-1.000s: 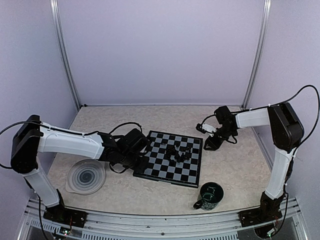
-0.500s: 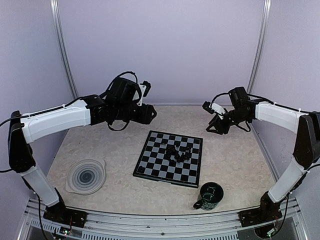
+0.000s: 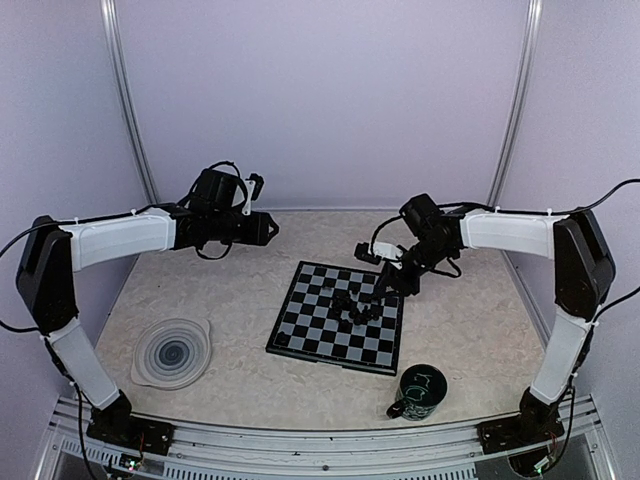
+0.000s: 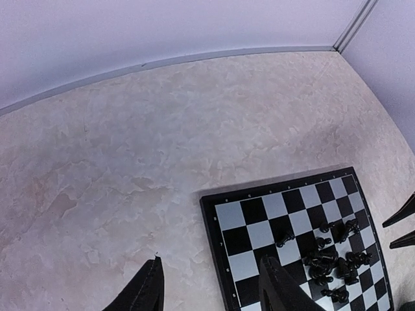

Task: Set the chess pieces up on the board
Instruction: Pick up the rook from the chessboard.

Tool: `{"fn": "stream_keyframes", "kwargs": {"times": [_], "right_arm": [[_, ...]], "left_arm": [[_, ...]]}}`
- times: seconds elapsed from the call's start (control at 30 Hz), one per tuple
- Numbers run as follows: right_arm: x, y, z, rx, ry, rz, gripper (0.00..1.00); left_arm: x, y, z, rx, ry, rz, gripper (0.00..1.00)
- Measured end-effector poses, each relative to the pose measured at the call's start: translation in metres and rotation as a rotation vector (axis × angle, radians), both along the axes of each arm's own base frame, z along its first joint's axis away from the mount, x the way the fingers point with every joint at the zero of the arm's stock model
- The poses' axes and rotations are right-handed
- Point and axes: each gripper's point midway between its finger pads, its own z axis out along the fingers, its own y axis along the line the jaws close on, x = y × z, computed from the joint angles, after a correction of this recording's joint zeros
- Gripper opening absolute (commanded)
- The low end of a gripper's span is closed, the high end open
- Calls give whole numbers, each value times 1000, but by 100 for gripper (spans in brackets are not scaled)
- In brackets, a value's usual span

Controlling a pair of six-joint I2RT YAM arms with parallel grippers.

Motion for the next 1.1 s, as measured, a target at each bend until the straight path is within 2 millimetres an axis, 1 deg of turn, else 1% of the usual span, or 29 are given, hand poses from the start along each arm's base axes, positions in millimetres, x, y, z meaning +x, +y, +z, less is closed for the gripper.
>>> {"fn": "stream_keyframes", "kwargs": {"times": [0.1, 0.17, 0.23, 0.37, 0.5, 0.67, 0.9, 1.1], "right_arm": [[-8, 7, -9, -30, 14, 30, 40], [-13, 9, -15, -47, 25, 44, 41], [-17, 9, -18, -57, 33, 54, 40], [-19, 11, -19, -70, 28, 58, 34], [-15, 10, -28, -96, 35, 43, 29], [-11, 12, -39, -112, 51, 39, 30], [-18, 15, -40, -118, 63, 53, 30], [-21, 15, -40, -115, 78, 62, 32]], "left_arm": [[-1, -6, 5, -3, -9, -16, 52], [-1, -9, 10, -12, -19, -23, 52], [-1, -10, 12, -17, -22, -26, 53], [-2, -11, 12, -21, -19, -35, 54], [-3, -13, 12, -27, -16, -45, 55], [-4, -15, 13, -33, -12, -55, 56], [-4, -16, 18, -40, -15, -62, 60], [-4, -17, 18, -41, -13, -65, 61]]}}
